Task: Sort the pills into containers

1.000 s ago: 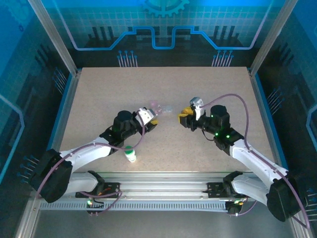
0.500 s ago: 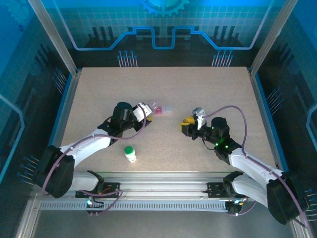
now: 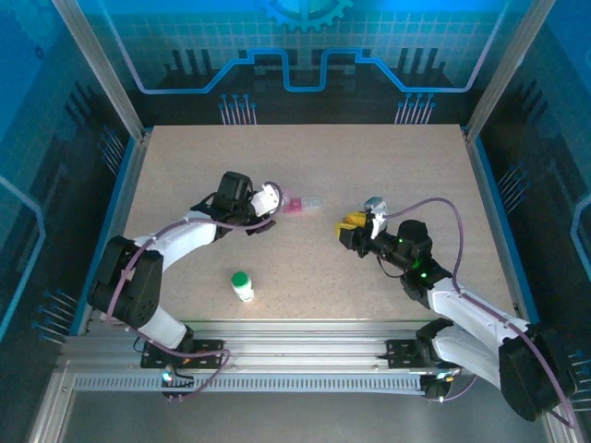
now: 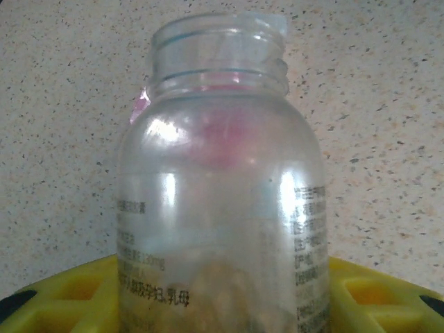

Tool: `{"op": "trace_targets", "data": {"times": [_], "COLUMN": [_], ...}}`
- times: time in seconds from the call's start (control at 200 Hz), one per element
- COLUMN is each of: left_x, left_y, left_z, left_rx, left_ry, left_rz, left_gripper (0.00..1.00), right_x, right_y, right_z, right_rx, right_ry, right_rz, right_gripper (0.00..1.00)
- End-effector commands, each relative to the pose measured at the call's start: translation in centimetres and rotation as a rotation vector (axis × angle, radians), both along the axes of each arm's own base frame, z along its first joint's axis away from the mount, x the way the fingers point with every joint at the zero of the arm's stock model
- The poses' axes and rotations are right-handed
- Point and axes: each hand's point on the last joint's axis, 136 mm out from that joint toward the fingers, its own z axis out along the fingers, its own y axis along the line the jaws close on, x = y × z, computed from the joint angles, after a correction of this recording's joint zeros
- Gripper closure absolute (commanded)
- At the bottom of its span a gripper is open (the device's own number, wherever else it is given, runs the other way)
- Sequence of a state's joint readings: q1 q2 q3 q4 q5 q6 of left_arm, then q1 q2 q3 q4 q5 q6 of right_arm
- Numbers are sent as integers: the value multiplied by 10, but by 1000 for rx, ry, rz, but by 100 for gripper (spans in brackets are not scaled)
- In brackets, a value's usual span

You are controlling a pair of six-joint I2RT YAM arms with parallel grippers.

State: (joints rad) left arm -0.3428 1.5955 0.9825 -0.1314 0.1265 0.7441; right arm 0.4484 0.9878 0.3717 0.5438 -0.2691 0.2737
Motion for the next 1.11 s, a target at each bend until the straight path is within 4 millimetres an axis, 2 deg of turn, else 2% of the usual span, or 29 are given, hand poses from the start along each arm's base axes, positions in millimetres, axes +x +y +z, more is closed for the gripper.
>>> {"op": "trace_targets", "data": {"times": [0.0, 0.255, 0.615, 1.101], "left_x": [0, 9, 22, 31], "left_y": [-2, 1, 5, 17], "left_z": [-5, -28, -45, -53], "left_rx": [47, 150, 221, 330], "left_ry": [52, 117, 164, 200], "left_rz": [-69, -122, -135, -149], "left_gripper": [100, 100, 100, 100], "right_x": [1, 3, 2, 2], "right_y": [-2, -1, 1, 3], "right_z": [3, 1, -1, -3], "right_rx": [16, 13, 18, 16], "right_ry": [-19, -10, 1, 16], "right_rz": [-8, -8, 4, 15], "right_gripper": [100, 100, 100, 100]}}
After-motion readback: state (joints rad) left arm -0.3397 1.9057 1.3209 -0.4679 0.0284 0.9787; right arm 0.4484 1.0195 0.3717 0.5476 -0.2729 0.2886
